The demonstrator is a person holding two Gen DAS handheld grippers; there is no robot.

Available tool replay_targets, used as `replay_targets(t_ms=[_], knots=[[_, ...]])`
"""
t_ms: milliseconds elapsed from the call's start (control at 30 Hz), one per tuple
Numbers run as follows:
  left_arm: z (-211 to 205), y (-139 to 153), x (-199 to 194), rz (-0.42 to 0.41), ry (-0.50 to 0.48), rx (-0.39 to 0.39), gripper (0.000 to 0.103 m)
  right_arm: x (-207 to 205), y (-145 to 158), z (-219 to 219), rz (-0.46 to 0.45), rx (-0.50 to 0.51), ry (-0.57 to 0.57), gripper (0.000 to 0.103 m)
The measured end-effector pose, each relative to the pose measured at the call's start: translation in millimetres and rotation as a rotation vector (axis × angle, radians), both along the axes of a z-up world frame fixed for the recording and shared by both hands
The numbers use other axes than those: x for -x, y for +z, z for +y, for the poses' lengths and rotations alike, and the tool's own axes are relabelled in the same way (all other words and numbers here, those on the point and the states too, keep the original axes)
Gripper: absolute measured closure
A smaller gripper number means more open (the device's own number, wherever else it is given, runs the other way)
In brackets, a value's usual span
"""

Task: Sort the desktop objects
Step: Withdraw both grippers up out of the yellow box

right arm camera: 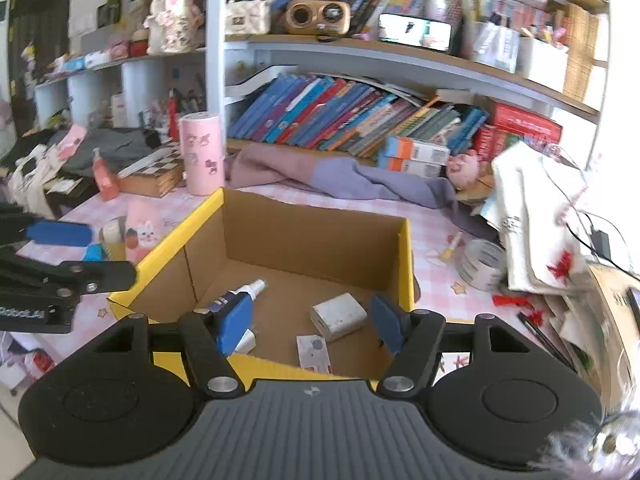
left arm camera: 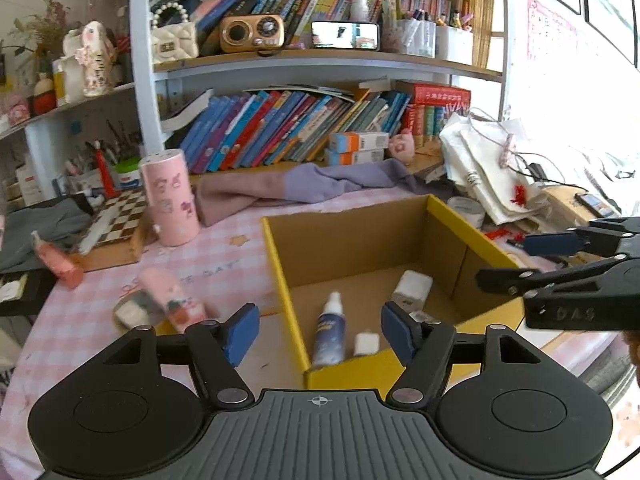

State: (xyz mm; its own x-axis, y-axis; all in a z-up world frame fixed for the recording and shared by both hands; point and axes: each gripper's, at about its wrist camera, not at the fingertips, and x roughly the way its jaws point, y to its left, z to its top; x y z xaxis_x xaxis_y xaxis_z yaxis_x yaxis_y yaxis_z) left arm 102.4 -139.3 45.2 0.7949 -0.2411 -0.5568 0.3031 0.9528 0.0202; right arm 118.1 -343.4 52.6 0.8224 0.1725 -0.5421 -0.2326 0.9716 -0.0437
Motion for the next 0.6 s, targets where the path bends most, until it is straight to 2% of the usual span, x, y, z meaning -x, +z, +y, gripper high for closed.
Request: replay_targets(t_ms=[233,600], knots=[[18.8,-12.9,13.1,0.030,0.025,0.006,0.031,18.8,-11.9,7.8,0.019,-0.001,-0.061,0.036],[46.6,-27.7,28.6,0.091,-0.024,0.011,0.031,46.3,-27.9,42.3,0.069,-0.001,-0.143,0.036]])
